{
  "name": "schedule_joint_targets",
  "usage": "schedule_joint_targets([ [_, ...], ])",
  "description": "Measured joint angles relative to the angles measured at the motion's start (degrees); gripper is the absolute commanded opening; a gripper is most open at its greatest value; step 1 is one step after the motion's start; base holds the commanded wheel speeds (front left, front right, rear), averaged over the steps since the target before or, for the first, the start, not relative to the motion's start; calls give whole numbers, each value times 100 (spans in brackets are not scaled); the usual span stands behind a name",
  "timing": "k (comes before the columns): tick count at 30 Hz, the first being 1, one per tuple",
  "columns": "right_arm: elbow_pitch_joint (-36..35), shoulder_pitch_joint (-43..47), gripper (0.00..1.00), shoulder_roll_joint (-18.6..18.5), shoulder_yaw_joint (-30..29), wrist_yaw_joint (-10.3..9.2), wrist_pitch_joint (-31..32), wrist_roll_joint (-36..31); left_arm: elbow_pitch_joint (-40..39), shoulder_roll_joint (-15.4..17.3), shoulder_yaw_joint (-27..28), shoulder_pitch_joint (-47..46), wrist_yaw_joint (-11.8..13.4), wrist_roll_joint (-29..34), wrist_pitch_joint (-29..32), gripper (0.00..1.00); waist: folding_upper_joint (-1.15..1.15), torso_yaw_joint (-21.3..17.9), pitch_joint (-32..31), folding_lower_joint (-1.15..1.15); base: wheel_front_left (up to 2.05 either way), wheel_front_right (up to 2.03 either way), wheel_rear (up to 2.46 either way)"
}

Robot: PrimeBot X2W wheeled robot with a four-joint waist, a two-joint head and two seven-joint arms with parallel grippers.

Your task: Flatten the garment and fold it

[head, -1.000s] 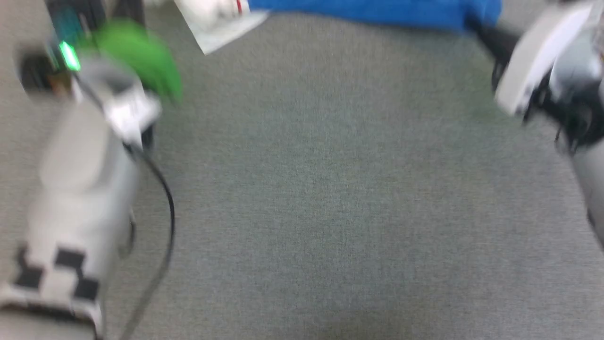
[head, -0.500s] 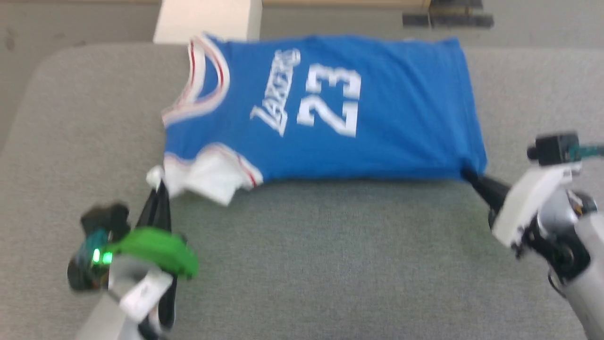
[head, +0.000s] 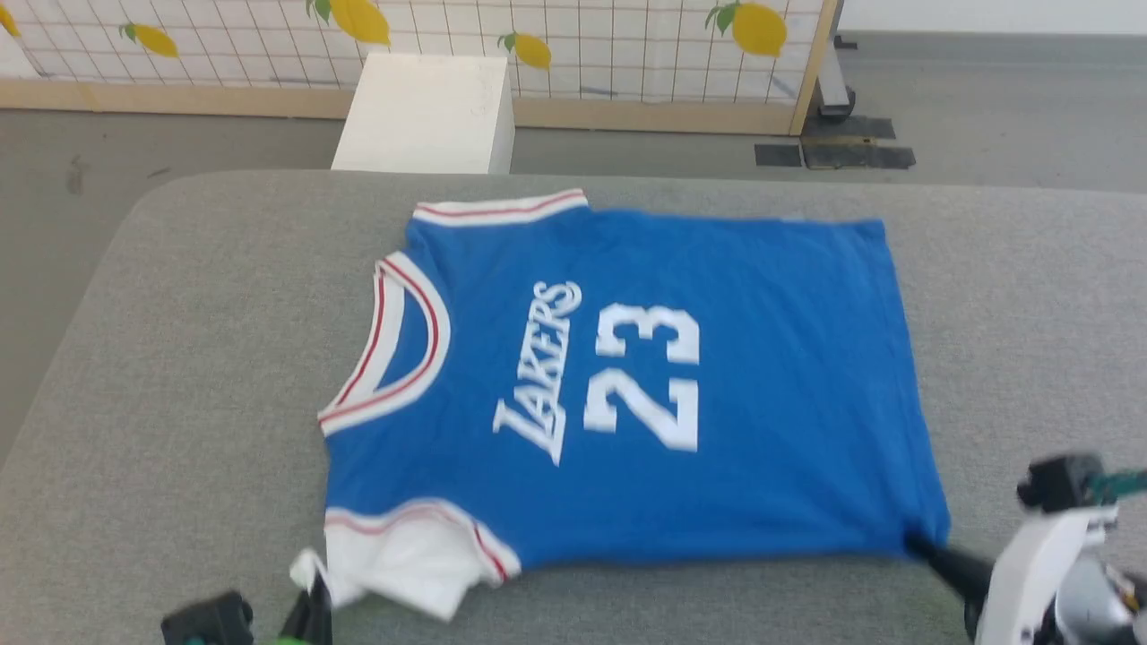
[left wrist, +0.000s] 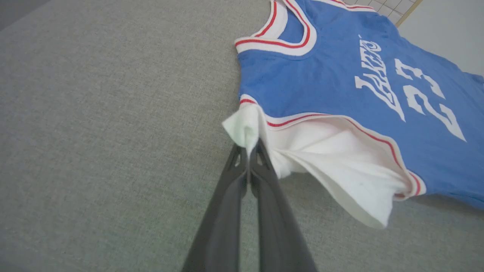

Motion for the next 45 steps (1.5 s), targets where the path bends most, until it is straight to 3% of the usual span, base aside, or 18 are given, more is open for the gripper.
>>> schedule_joint_targets([
  [9,-500,743,0,87,-335,0,756,-318,-289,-29,-21,619,285,-259,191,0,0,-132,27,0,0,0,0],
  [22,-1046,594,0,230,-655,0,1220,-733,-650,135,94,358,335,-140,96,0,0,-226,282,1,0,0,0],
  [34,-1308,-461,0,162,-738,-1,1823,-916,-485,471,-183,-1587,-42,236,832,0,0,-239,820,1,0,0,0],
  [45,-1322,-1499,0,124,-579,-1,2498,-1127,314,469,-471,-3214,-416,477,1357,0,0,-283,1563,2,0,0,0],
])
